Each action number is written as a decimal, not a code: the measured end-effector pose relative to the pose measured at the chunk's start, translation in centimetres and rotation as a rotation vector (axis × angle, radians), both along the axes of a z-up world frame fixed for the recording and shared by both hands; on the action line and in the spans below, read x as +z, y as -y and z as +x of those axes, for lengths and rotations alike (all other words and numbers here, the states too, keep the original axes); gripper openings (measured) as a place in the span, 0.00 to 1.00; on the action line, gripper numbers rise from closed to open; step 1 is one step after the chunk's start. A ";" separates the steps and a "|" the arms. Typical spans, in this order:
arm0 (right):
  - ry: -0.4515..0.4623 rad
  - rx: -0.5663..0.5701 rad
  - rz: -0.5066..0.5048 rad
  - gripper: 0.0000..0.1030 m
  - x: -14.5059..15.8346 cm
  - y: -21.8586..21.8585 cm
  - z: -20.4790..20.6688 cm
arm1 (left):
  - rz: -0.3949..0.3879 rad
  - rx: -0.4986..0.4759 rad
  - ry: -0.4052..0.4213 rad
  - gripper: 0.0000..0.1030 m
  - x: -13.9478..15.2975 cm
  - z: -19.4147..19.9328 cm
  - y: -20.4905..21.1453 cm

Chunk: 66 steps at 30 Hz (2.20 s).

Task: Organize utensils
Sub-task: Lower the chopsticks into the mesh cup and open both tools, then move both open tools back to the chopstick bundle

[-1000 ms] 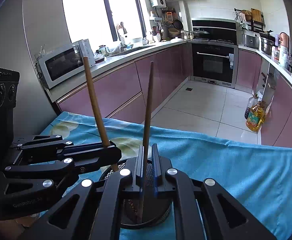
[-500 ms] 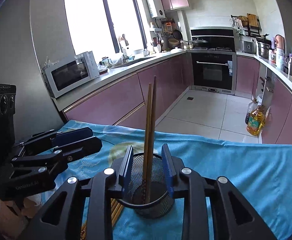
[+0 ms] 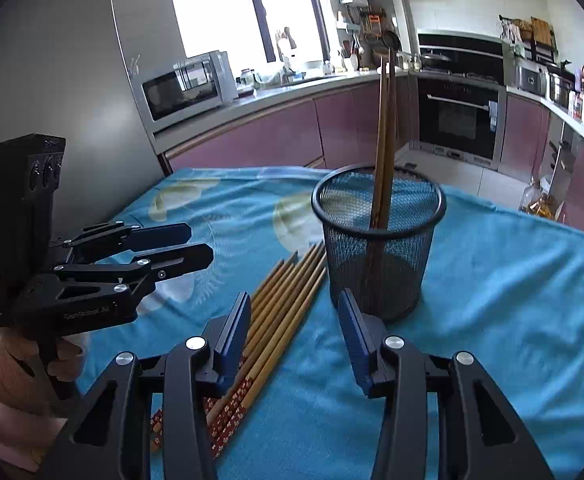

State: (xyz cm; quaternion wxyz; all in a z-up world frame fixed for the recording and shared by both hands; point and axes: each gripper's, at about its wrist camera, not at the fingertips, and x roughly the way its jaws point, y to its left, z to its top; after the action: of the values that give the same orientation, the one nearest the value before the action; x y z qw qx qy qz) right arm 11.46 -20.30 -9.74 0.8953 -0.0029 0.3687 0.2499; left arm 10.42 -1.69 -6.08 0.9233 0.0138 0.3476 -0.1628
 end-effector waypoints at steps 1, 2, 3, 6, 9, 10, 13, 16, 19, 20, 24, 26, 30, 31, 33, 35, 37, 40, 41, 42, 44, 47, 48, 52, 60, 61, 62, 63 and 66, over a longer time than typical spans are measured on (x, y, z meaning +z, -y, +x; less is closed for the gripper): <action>-0.013 -0.003 -0.010 0.42 -0.6 -0.2 -0.1 | 0.009 0.003 -0.010 0.46 -0.5 -0.2 0.0; -0.023 -0.007 -0.018 0.42 -1.0 -0.4 -0.3 | 0.016 0.003 -0.022 0.46 -1.1 -0.4 0.0; -0.032 -0.010 -0.024 0.42 -1.4 -0.6 -0.4 | 0.017 0.000 -0.033 0.46 -1.5 -0.6 -0.1; -0.051 -0.018 -0.036 0.42 -2.3 -1.0 -0.8 | 0.015 -0.004 -0.060 0.46 -2.7 -1.0 -0.2; -0.065 -0.027 -0.040 0.42 -2.8 -1.2 -0.9 | 0.015 -0.002 -0.079 0.46 -3.2 -1.3 0.3; -0.068 -0.031 -0.044 0.42 -3.0 -1.3 -1.0 | 0.015 -0.003 -0.084 0.46 -3.3 -1.3 0.4; -0.070 -0.039 -0.057 0.42 -3.3 -1.4 -1.2 | 0.019 -0.006 -0.094 0.46 -3.7 -1.5 0.6; -0.073 -0.042 -0.062 0.42 -3.5 -1.5 -1.3 | 0.020 -0.006 -0.103 0.46 -3.9 -1.5 0.7; -0.070 -0.044 -0.067 0.42 -3.6 -1.6 -1.4 | 0.022 -0.008 -0.112 0.46 -4.2 -1.5 0.8; -0.070 -0.044 -0.067 0.42 -3.6 -1.6 -1.4 | 0.023 -0.009 -0.114 0.46 -4.2 -1.5 0.9; -0.070 -0.044 -0.074 0.42 -3.6 -1.8 -1.3 | 0.031 -0.014 -0.124 0.46 -4.5 -1.4 1.2; -0.072 -0.044 -0.079 0.42 -3.6 -1.9 -1.3 | 0.033 -0.017 -0.130 0.46 -4.7 -1.4 1.4; -0.078 -0.048 -0.083 0.42 -3.8 -2.0 -1.2 | 0.040 -0.023 -0.138 0.46 -4.9 -1.2 1.6; -0.080 -0.047 -0.085 0.42 -3.8 -2.0 -1.1 | 0.043 -0.022 -0.139 0.46 -5.0 -1.2 1.7; -0.079 -0.047 -0.087 0.42 -3.8 -2.1 -1.1 | 0.042 -0.023 -0.141 0.46 -5.0 -1.1 1.7; -0.082 -0.044 -0.089 0.42 -3.9 -2.3 -1.1 | 0.041 -0.022 -0.142 0.47 -5.1 -1.1 1.7; -0.083 -0.045 -0.093 0.42 -3.9 -2.3 -1.0 | 0.039 -0.020 -0.146 0.48 -5.1 -1.1 1.7; -0.086 -0.046 -0.092 0.42 -3.9 -2.3 -1.0 | 0.038 -0.020 -0.147 0.48 -5.1 -1.0 1.7; -0.087 -0.047 -0.092 0.42 -3.9 -2.2 -1.0 | 0.036 -0.020 -0.149 0.48 -5.1 -1.0 1.6; -0.088 -0.047 -0.092 0.42 -3.9 -2.2 -1.0 | 0.033 -0.020 -0.151 0.48 -5.2 -1.0 1.6; -0.089 -0.048 -0.094 0.42 -3.9 -2.1 -0.9 | 0.026 -0.019 -0.154 0.48 -5.3 -0.9 1.5; -0.090 -0.049 -0.096 0.41 -3.9 -2.0 -0.9 | 0.024 -0.017 -0.157 0.48 -5.4 -0.9 1.3; -0.090 -0.049 -0.096 0.41 -3.9 -2.1 -0.9 | 0.024 -0.015 -0.157 0.48 -5.5 -0.9 1.2; -0.092 -0.051 -0.095 0.41 -4.0 -2.0 -0.9 | 0.017 -0.014 -0.163 0.47 -5.6 -0.9 1.0; -0.094 -0.052 -0.098 0.41 -4.0 -1.9 -0.9 | 0.030 -0.015 -0.165 0.47 -5.6 -0.8 1.0; -0.094 -0.053 -0.099 0.41 -4.0 -1.8 -0.9 | 0.030 -0.015 -0.166 0.47 -5.6 -0.8 1.0; -0.094 -0.053 -0.102 0.40 -4.0 -1.9 -0.9 | 0.030 -0.015 -0.165 0.47 -5.7 -0.8 1.0; -0.093 -0.054 -0.109 0.40 -4.0 -1.9 -0.9 | 0.031 -0.014 -0.166 0.45 -5.6 -0.8 1.1; -0.088 -0.061 -0.134 0.36 -4.0 -2.1 -0.8 | 0.041 -0.011 -0.168 0.35 -5.5 -0.7 1.1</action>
State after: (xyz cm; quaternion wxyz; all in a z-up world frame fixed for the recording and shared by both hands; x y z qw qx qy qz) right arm 10.64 -18.15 -13.70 0.8831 -0.0406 0.4236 0.1974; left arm 9.71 -2.83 -11.62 0.8895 0.0211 0.4269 -0.1614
